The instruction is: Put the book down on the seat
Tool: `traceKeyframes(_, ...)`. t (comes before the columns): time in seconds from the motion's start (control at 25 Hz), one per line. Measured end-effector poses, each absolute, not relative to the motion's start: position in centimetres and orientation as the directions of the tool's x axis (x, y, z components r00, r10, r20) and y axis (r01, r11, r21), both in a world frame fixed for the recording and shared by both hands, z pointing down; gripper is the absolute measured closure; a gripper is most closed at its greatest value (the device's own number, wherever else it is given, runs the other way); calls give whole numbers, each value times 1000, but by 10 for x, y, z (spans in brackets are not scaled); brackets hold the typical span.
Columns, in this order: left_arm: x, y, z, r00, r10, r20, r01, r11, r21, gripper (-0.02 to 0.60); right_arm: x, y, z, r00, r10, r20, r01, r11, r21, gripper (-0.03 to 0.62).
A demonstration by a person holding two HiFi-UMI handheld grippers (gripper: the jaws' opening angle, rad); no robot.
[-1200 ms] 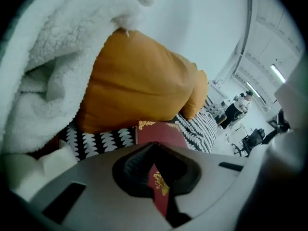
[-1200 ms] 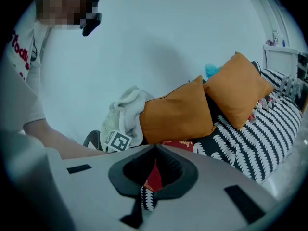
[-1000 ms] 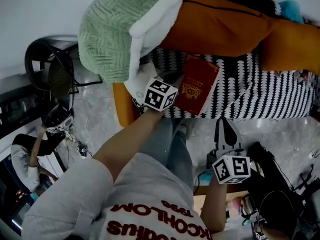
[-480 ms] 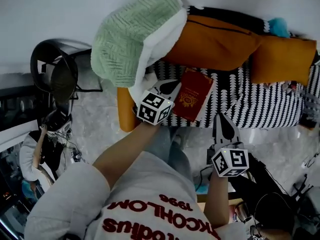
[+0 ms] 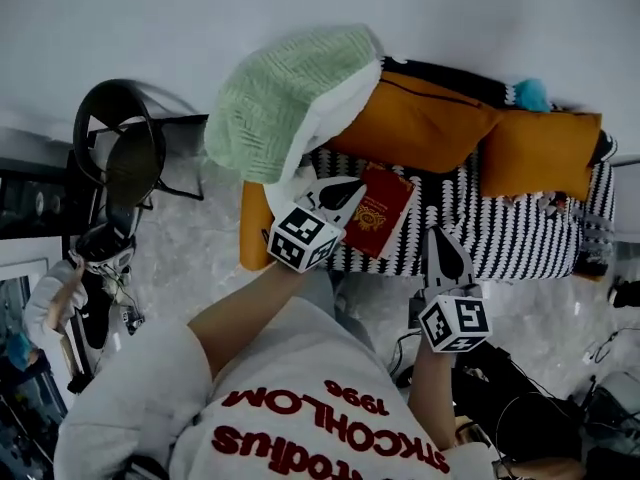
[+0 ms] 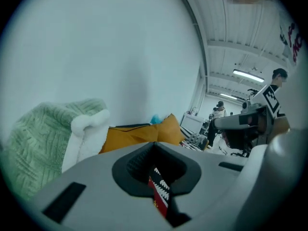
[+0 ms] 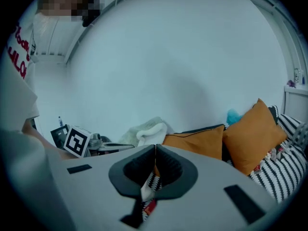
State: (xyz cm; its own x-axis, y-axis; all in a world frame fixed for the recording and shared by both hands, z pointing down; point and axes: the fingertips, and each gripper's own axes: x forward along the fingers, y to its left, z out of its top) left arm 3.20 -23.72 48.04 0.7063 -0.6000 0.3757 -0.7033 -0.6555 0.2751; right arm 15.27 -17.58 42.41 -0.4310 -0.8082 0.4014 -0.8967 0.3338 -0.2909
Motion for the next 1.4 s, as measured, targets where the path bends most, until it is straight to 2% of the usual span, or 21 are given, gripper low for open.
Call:
traceKeyframes(0.24, 38, -196, 419, 730, -627, 271, -680, -706, 199, 566, 151, -148, 380, -436, -838, 329, -894, 362, -263, 568)
traceKeyframes(0.56, 28, -129, 370, 718, -666, 202, -693, -709, 129, 566, 149, -91, 337, -447, -858, 253, -889, 395, -232, 568)
traceKeyframes(1.4, 1, -26, 308, 699, -711, 74, -715, -697, 63, 566, 129, 3, 284, -484, -862, 151, -871, 457, -183, 568)
